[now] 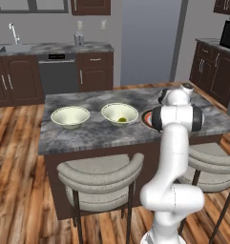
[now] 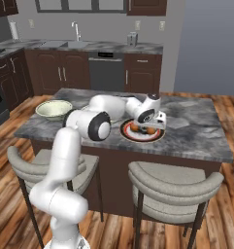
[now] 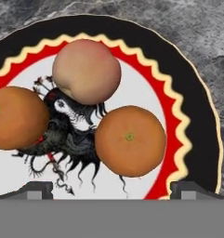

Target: Take the fruits from the plate on the dining counter and place two fruits in each bowl.

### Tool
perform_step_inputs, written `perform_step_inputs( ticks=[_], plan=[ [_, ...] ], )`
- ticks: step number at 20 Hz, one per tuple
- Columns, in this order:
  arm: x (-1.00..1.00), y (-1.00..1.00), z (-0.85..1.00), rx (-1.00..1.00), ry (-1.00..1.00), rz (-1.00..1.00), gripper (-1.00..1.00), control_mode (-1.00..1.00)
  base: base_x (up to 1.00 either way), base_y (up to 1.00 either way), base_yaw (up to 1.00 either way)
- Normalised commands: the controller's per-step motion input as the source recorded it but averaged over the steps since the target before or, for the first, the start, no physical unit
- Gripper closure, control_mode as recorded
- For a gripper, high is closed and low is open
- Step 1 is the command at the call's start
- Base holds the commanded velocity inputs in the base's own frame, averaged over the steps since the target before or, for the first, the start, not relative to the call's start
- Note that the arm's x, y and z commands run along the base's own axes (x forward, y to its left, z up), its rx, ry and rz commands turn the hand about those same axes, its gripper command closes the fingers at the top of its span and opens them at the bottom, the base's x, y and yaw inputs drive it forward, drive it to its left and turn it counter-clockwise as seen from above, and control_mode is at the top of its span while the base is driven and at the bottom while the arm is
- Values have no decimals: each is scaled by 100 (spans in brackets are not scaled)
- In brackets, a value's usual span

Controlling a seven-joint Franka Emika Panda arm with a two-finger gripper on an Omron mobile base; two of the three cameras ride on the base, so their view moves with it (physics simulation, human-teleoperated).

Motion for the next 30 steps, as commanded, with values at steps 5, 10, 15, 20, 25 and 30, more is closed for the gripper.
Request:
perform_step_inputs(
  ticks=[5, 10, 15, 20, 25, 30],
  plan=[
    [16, -22, -22, 0, 0, 0, -100, -100, 0, 0, 0],
    [8, -1, -22, 0, 0, 0, -100, -100, 0, 0, 0],
    [15, 0, -18, 0, 0, 0, -100, -100, 0, 0, 0],
    [12, 4, -10, 0, 0, 0, 100, -100, 0, 0, 0],
    [-45, 21, 11, 0, 1, 0, 100, -100, 0, 0, 0],
    [-88, 62, 48, -4, 0, -1, 100, -100, 0, 0, 0]
  ],
)
